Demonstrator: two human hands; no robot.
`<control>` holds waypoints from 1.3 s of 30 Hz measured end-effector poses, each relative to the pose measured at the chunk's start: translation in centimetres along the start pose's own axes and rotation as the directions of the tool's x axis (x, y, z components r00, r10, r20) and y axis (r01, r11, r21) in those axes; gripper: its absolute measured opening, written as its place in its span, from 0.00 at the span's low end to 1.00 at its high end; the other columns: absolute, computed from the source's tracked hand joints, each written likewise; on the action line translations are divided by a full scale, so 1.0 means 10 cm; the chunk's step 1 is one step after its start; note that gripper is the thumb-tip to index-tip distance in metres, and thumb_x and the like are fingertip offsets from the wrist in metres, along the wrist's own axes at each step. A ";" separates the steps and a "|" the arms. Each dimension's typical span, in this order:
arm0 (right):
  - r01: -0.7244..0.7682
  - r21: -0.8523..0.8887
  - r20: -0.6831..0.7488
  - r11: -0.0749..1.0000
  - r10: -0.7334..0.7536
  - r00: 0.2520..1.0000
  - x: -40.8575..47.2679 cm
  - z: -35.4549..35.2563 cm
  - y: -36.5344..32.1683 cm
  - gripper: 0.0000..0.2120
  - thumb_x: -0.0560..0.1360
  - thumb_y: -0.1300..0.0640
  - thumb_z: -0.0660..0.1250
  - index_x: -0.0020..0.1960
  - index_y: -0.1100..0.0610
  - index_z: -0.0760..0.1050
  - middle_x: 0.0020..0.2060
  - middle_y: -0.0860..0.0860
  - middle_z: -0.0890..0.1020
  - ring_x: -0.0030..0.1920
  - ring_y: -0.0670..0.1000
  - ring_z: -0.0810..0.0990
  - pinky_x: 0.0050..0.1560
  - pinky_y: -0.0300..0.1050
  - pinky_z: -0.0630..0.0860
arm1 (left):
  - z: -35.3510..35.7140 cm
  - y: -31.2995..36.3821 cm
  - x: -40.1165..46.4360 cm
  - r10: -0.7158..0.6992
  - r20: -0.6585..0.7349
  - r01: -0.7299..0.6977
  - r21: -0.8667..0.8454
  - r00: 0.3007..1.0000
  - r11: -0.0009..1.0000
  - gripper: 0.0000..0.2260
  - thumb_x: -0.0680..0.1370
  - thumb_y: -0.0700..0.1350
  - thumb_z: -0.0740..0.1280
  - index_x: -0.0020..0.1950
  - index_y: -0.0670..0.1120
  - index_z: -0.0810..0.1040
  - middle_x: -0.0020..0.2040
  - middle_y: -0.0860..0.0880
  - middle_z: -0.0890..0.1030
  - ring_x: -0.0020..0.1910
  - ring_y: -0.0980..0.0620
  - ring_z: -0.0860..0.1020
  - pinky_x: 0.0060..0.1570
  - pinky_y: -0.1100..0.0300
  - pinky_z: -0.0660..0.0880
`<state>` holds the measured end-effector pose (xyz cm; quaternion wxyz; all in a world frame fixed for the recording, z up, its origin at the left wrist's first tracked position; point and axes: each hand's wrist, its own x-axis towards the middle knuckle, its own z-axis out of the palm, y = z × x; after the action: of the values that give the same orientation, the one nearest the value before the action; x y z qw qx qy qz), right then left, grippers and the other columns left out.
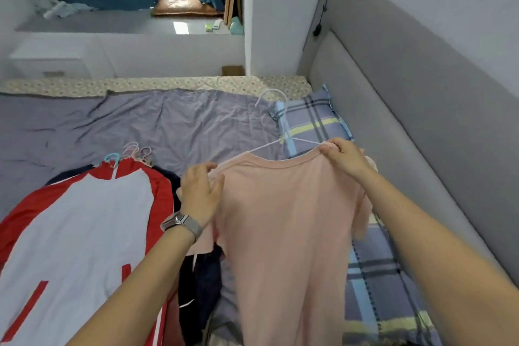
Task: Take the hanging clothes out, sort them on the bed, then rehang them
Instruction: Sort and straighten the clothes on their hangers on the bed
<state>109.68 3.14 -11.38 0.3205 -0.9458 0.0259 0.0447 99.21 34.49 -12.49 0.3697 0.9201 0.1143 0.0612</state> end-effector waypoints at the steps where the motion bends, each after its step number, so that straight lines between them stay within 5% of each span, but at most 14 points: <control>1: -0.038 -0.042 0.021 0.998 0.039 0.999 0.25 0.13 0.09 0.19 0.75 0.41 0.59 0.52 0.55 0.77 0.51 0.53 0.81 0.55 0.57 0.76 0.57 0.51 0.65 | 0.04 -0.12 0.01 -0.033 -0.013 0.033 0.011 0.999 0.999 0.17 0.75 0.52 0.60 0.59 0.45 0.75 0.58 0.44 0.76 0.60 0.43 0.71 0.59 0.49 0.66; 4: -0.187 -0.319 0.063 0.929 0.218 0.974 0.76 0.59 0.36 0.26 0.73 0.41 0.57 0.67 0.53 0.68 0.67 0.59 0.71 0.66 0.63 0.67 0.65 0.60 0.61 | 0.12 -0.48 -0.07 -0.158 -0.026 0.159 0.060 0.987 0.985 0.16 0.75 0.51 0.59 0.58 0.46 0.77 0.57 0.45 0.77 0.59 0.43 0.72 0.57 0.47 0.68; 6: -0.208 -0.454 0.182 0.866 0.319 0.930 0.84 0.94 0.45 0.34 0.75 0.42 0.61 0.76 0.48 0.50 0.75 0.57 0.56 0.74 0.62 0.54 0.71 0.65 0.49 | 0.15 -0.68 -0.14 -0.254 -0.022 0.255 0.102 0.967 0.962 0.12 0.77 0.47 0.61 0.59 0.47 0.76 0.58 0.46 0.77 0.60 0.44 0.71 0.58 0.48 0.67; 10: -0.086 -0.456 0.446 0.886 0.311 0.839 0.58 1.70 0.40 0.39 0.78 0.45 0.59 0.76 0.47 0.35 0.77 0.53 0.42 0.76 0.61 0.41 0.73 0.63 0.42 | 0.16 -1.00 -0.30 -0.389 0.020 0.385 0.112 0.921 0.916 0.13 0.76 0.49 0.62 0.58 0.47 0.77 0.57 0.48 0.77 0.60 0.45 0.72 0.59 0.48 0.68; 14: 0.016 -0.368 0.613 0.930 0.230 0.756 0.23 2.27 0.14 0.40 0.77 0.49 0.61 0.77 0.48 0.37 0.77 0.51 0.47 0.76 0.60 0.46 0.74 0.57 0.48 | 0.15 -1.23 -0.35 -0.433 0.044 0.427 0.095 0.901 0.899 0.23 0.70 0.56 0.54 0.56 0.46 0.78 0.55 0.47 0.79 0.57 0.46 0.74 0.58 0.50 0.70; 21: 0.009 -0.116 0.748 0.993 0.081 0.658 -0.07 2.77 -0.67 0.32 0.78 0.56 0.61 0.77 0.58 0.50 0.74 0.56 0.61 0.73 0.56 0.63 0.69 0.42 0.62 | -0.19 -1.69 -0.30 -0.512 0.086 0.514 -0.003 0.855 0.858 0.15 0.70 0.51 0.58 0.52 0.50 0.78 0.53 0.49 0.79 0.54 0.47 0.76 0.56 0.49 0.73; 24: -0.006 -0.077 0.731 0.997 0.061 0.680 -0.03 2.95 -1.09 0.21 0.79 0.57 0.60 0.71 0.59 0.65 0.69 0.55 0.70 0.67 0.53 0.70 0.61 0.37 0.67 | -0.49 -2.01 -0.14 -0.507 0.130 0.518 -0.074 0.852 0.852 0.06 0.76 0.44 0.61 0.50 0.51 0.75 0.53 0.49 0.77 0.50 0.51 0.76 0.55 0.55 0.73; 27: 0.040 -0.103 0.695 0.994 0.043 0.718 0.08 3.25 -1.51 0.16 0.78 0.59 0.59 0.65 0.60 0.73 0.63 0.54 0.77 0.62 0.52 0.75 0.51 0.33 0.65 | -0.82 -2.45 0.02 -0.515 0.170 0.539 -0.143 0.840 0.830 0.07 0.78 0.39 0.61 0.51 0.49 0.75 0.54 0.49 0.76 0.45 0.58 0.76 0.46 0.64 0.70; 30: 0.084 -0.166 0.711 0.983 0.060 0.700 0.20 3.71 -1.85 0.18 0.77 0.58 0.59 0.66 0.57 0.72 0.60 0.54 0.78 0.58 0.52 0.76 0.51 0.35 0.67 | -1.08 -2.94 0.14 -0.522 0.208 0.558 -0.188 0.827 0.809 0.08 0.79 0.41 0.59 0.49 0.53 0.75 0.52 0.53 0.78 0.48 0.54 0.78 0.44 0.68 0.71; 33: 0.193 -0.268 0.741 0.944 0.073 0.668 0.33 4.25 -2.08 0.26 0.76 0.53 0.63 0.72 0.58 0.62 0.65 0.57 0.72 0.65 0.56 0.71 0.63 0.45 0.68 | -1.32 -3.40 0.24 -0.525 0.229 0.568 -0.210 0.820 0.796 0.10 0.79 0.41 0.60 0.45 0.57 0.74 0.50 0.52 0.79 0.47 0.52 0.79 0.42 0.70 0.71; 39: 0.124 -0.352 0.533 0.928 0.090 0.841 0.77 5.07 -2.44 0.39 0.75 0.48 0.66 0.75 0.63 0.51 0.71 0.62 0.64 0.71 0.63 0.63 0.71 0.53 0.59 | -1.61 -4.07 0.36 -0.536 0.186 0.567 -0.249 0.823 0.785 0.10 0.78 0.39 0.61 0.45 0.55 0.75 0.45 0.56 0.79 0.45 0.53 0.78 0.40 0.72 0.70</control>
<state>115.83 53.21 -37.55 0.1295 -0.9381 -0.0828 0.3102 92.80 74.70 -29.06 0.5088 0.7829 0.3484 -0.0818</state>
